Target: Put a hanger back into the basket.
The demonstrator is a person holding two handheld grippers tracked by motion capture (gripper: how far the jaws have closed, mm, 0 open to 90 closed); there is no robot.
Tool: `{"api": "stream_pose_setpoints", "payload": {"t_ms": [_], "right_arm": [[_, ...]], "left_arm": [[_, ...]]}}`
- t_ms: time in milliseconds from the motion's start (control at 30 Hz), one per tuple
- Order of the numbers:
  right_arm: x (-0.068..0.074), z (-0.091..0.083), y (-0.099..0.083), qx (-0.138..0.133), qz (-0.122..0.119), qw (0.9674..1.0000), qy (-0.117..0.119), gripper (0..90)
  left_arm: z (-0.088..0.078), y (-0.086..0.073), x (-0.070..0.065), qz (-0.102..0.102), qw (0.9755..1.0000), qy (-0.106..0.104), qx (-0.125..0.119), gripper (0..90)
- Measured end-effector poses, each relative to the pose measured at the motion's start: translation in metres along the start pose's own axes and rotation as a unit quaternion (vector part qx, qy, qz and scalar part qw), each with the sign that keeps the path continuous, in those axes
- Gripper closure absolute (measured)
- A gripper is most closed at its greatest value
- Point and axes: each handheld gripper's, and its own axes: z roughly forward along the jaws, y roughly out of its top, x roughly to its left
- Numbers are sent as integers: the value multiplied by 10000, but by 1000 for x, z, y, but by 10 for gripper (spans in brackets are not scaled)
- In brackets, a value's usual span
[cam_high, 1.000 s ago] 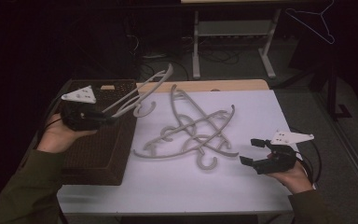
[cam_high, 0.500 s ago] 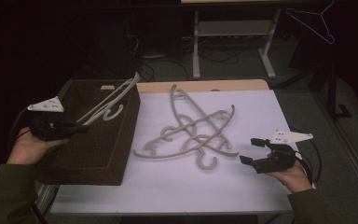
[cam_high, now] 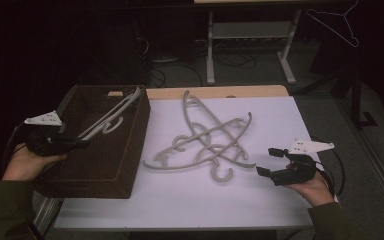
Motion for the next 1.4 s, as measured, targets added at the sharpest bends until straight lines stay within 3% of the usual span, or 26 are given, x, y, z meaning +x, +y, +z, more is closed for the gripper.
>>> {"api": "stream_pose_setpoints", "payload": {"t_ms": [200, 467, 667, 733, 967, 1000, 1133, 1233, 1333, 1367, 1400], "right_arm": [[0, 0, 0, -8, 5, 10000, 1, 151], [0, 0, 0, -16, -11, 10000, -11, 151], [0, -1, 1, -23, -28, 10000, -16, 151], [0, -1, 1, -23, -31, 10000, -19, 151], [0, -1, 1, -22, -36, 10000, -13, 151], [0, -1, 1, -23, -37, 10000, -12, 151], [0, -1, 1, -23, -38, 10000, -6, 151], [1, -1, 1, -22, -41, 10000, -7, 151], [1, -1, 1, -32, -43, 10000, -6, 151], [1, -2, 1, -37, -50, 10000, -8, 151], [1, -2, 1, -37, -50, 10000, -8, 151]], "left_arm": [[10, -5, 4, 34, 9998, -39, 188, 819], [23, -11, 15, -108, 9993, -163, 327, 818], [34, -14, 18, -118, 9977, -226, 627, 815], [35, -14, 18, -203, 9978, -227, 581, 815], [43, -15, 21, -140, 9962, -261, 825, 804], [46, -16, 19, -253, 9959, -275, 820, 783], [47, -15, 18, -20, 9951, -291, 946, 678], [46, -15, 18, -2, 9953, -264, 927, 621], [44, -15, 17, 15, 9959, -265, 860, 549], [43, -15, 17, 22, 9967, -196, 789, 450], [41, -15, 18, -21, 9973, -216, 703, 450]]}}
